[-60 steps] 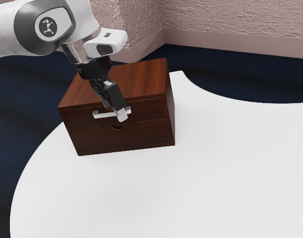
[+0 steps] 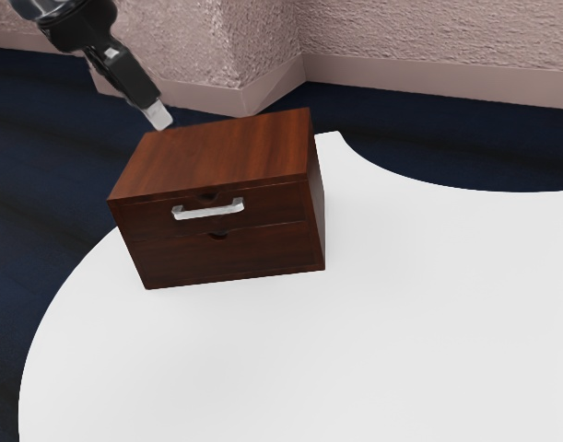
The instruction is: Pull the drawer handle with one arm to open the drawer
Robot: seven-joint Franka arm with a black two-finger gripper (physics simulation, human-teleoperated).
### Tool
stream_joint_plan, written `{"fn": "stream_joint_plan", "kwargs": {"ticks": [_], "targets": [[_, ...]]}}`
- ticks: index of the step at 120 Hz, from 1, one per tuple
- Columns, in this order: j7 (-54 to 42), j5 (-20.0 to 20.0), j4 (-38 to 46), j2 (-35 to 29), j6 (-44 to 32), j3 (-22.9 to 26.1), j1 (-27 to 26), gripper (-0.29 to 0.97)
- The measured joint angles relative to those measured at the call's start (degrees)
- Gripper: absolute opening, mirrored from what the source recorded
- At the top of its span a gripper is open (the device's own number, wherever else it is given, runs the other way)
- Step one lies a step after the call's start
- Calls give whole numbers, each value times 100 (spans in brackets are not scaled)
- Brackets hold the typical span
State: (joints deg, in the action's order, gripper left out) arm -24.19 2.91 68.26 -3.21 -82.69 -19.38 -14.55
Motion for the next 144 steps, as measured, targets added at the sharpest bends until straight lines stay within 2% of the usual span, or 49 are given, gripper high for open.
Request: {"fn": "stream_joint_plan", "kwargs": {"ticks": [15,36,46,59,70,82,91,101,113,130,144], "targets": [[-583,-161,-458,-291,154,196,553,68],[-1752,-399,-491,-226,3,336,495,68],[-2267,-273,-277,-155,-42,358,483,68],[-2785,-145,-137,142,-65,346,508,68],[-3152,-336,-167,620,-89,494,697,68],[-3482,-402,-47,729,-100,496,532,68],[-3715,-438,513,481,-185,403,326,68],[-3936,-477,1588,-170,-642,324,154,68],[-4041,-649,2421,-620,-1155,161,478,68],[-3939,-873,3045,-744,-1836,113,532,67],[-3863,-947,3262,-751,-2261,104,529,61]]}}
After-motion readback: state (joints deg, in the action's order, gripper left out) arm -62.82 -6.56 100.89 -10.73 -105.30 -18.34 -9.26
